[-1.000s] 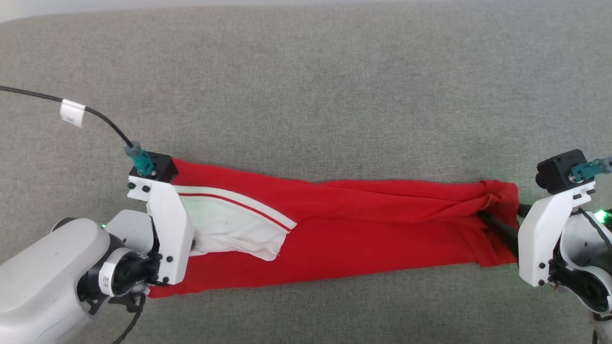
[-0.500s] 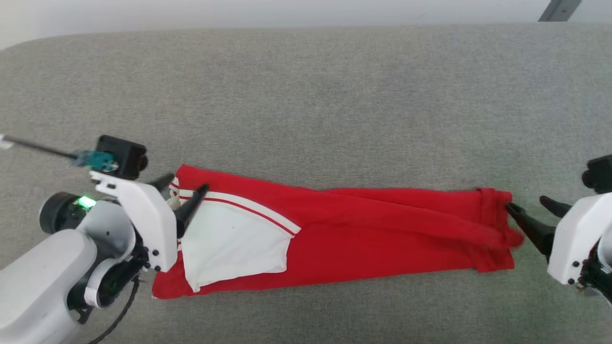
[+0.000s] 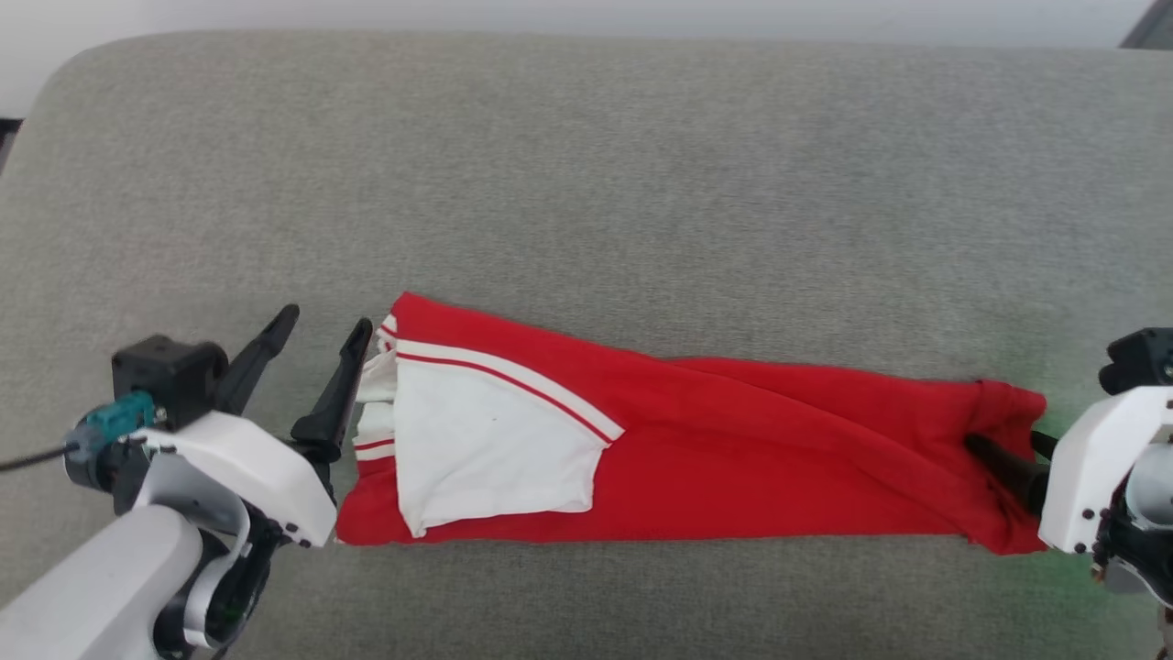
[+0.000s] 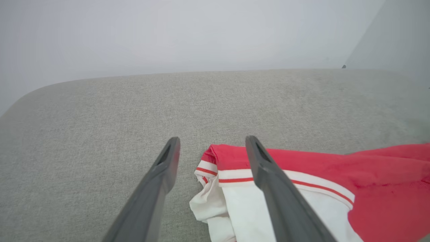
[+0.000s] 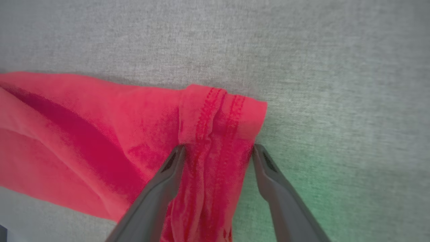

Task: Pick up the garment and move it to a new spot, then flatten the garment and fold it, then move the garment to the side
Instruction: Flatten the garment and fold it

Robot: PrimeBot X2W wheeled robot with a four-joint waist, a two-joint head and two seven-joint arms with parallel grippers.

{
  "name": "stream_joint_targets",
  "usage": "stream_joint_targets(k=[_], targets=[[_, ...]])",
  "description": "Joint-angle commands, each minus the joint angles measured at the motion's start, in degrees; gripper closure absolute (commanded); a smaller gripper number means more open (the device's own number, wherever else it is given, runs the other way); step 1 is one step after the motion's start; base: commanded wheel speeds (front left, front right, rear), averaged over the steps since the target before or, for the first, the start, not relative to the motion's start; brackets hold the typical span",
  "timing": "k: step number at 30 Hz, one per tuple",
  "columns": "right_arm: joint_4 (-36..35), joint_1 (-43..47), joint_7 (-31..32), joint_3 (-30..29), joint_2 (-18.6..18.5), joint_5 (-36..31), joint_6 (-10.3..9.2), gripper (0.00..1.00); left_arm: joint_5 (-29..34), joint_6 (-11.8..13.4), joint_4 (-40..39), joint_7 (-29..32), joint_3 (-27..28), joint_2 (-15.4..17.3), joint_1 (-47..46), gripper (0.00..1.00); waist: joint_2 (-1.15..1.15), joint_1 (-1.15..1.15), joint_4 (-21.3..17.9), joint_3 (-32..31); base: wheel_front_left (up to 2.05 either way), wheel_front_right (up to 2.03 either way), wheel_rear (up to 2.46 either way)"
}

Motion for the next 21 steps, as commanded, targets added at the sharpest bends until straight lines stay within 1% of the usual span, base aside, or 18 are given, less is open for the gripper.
stream_joint_targets(k=[1, 4, 8, 9, 10, 11, 13, 18, 21], targets=[[2.15, -1.25, -0.37, 1.06, -0.25, 0.57, 0.01, 0.00, 0.18, 0.05, 0.64, -1.64, 0.48, -0.67, 1.34, 0.00, 0.00, 0.00, 1.00, 0.35, 0.00, 0.00, 0.00], [6.41, -2.31, 0.37, 3.68, -0.16, 0.99, 0.01, 0.00, 0.30, -0.01, 1.42, -3.72, 1.74, -2.07, 2.85, 0.00, 0.00, 0.00, 1.85, 0.51, 0.00, 0.00, 0.00], [11.50, -4.19, 1.64, 7.34, -0.18, 2.35, 0.01, 0.00, 2.20, -0.32, 2.34, -5.01, 4.61, -4.15, 5.16, 0.00, 0.00, 0.00, 2.62, 0.71, 0.00, 0.00, 0.00], [12.30, -4.61, 2.05, 8.57, -0.36, 3.05, 0.02, 0.31, 2.80, -0.63, 2.52, -5.04, 5.41, -4.83, 5.92, 0.00, 0.00, 0.00, 2.80, 0.74, 0.00, 0.00, 0.00], [12.64, -5.09, 2.34, 9.62, -0.36, 4.14, 0.08, 0.69, 3.34, -0.97, 2.39, -5.11, 6.89, -5.83, 6.46, 0.00, 0.00, 0.00, 2.92, 0.76, 0.00, 0.00, 0.00], [12.85, -5.58, 2.55, 10.28, -0.46, 5.49, 0.19, 1.00, 4.33, -1.10, 2.31, -5.14, 8.87, -6.73, 7.15, 0.00, 0.00, 0.00, 2.99, 0.76, 0.00, 0.00, 0.00], [12.78, -6.39, 2.92, 10.93, -1.42, 7.30, 0.20, 1.00, 6.38, -2.29, 2.11, -5.14, 12.50, -8.98, 9.49, 0.00, 0.00, 0.00, 3.05, 0.66, 0.00, 0.00, 0.00], [11.26, -8.09, 2.85, 9.44, -4.34, 11.04, 0.13, 1.00, 12.41, -5.69, 1.97, -5.15, 21.64, -14.35, 14.78, 0.00, 0.00, 0.00, 2.61, -0.07, 0.00, 0.00, 0.00], [10.05, -8.46, 2.43, 7.58, -5.90, 12.30, 0.12, 1.00, 15.40, -8.15, 2.18, -5.16, 25.52, -17.45, 17.88, 0.00, 0.00, 0.00, 2.12, -0.61, 0.00, 0.00, 0.00]])
